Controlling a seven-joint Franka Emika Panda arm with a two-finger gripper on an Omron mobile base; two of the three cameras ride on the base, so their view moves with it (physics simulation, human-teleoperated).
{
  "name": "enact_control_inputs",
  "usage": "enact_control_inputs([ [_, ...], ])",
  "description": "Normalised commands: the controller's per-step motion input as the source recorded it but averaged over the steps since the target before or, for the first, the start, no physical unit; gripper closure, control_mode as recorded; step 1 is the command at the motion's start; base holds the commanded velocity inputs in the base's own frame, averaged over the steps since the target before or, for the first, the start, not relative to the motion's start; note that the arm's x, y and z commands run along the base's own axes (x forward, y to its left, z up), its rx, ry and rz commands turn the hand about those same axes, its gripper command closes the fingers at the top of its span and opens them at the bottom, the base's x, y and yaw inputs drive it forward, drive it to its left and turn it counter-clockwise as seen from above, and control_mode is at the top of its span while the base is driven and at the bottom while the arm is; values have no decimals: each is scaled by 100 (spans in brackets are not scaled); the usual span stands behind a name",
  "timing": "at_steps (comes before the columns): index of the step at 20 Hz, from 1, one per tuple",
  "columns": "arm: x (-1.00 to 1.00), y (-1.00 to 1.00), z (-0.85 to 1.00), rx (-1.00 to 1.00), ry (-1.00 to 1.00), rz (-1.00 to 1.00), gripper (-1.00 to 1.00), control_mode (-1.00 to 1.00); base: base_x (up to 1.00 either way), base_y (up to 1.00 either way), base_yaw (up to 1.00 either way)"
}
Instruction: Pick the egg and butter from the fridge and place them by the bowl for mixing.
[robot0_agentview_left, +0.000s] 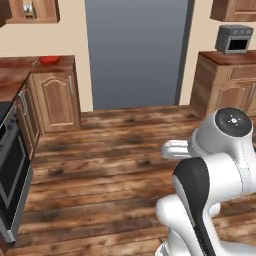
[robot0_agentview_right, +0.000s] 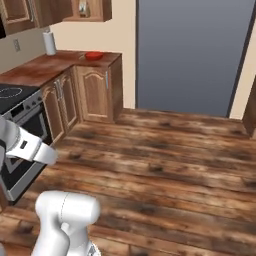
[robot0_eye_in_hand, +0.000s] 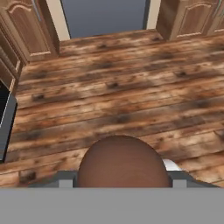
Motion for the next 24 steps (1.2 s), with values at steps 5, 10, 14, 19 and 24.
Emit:
enact_control_inputs([
  [5,0,0,0,0,0,0,100,100,100,9,8],
  [10,0,0,0,0,0,0,100,100,100,2,14],
  [14,0,0,0,0,0,0,100,100,100,5,16],
  [19,0,0,0,0,0,0,100,100,100,19,10],
  [24,0,0,0,0,0,0,100,100,100,26,9],
])
